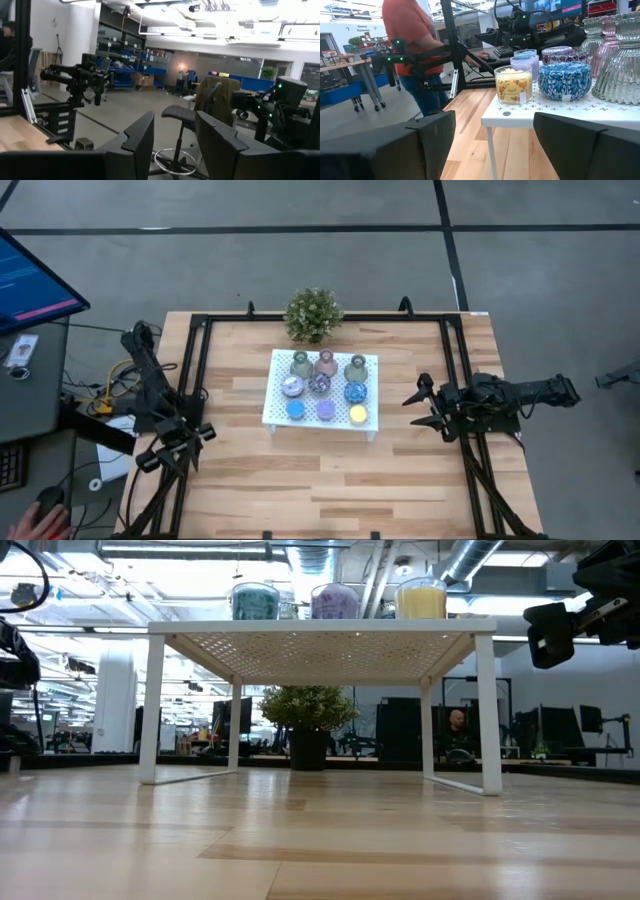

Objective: Pick & Place candle stick holders
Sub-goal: Return to Home Position

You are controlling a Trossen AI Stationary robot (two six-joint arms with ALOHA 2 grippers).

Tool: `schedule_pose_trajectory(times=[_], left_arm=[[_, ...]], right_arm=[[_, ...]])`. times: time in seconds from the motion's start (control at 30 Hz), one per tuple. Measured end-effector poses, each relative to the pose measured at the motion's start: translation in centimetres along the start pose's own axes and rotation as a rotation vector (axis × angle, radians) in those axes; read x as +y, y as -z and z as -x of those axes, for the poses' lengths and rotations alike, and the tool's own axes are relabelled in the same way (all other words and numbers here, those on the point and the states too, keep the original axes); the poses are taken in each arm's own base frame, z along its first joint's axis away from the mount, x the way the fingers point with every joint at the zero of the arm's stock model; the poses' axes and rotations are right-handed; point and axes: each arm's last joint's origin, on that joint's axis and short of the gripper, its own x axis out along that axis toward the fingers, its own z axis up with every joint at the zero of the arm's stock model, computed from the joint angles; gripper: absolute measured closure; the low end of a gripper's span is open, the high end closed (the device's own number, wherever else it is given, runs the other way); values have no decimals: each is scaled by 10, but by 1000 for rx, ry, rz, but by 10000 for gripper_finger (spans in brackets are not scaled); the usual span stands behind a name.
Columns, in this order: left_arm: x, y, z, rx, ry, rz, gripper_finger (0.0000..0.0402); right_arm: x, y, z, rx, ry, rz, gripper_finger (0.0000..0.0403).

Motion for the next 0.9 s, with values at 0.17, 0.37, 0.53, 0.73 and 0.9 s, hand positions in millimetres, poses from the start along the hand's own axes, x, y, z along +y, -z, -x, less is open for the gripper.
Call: schedule_pose_trajectory(times=[0.17,0.37,0.53,0.73,0.9], left_arm=[[0,3,-2,25,-3,-2,258],[0,4,-3,41,-5,-2,258],[0,5,-3,48,-5,-3,258],[0,5,-3,48,-6,-3,258],[0,5,-3,48,-5,-3,258]], right_arm=[[0,0,0,0,0,0,143],[0,0,0,0,0,0,142],[0,0,0,0,0,0,142],[0,0,0,0,0,0,142],[0,0,0,0,0,0,142]])
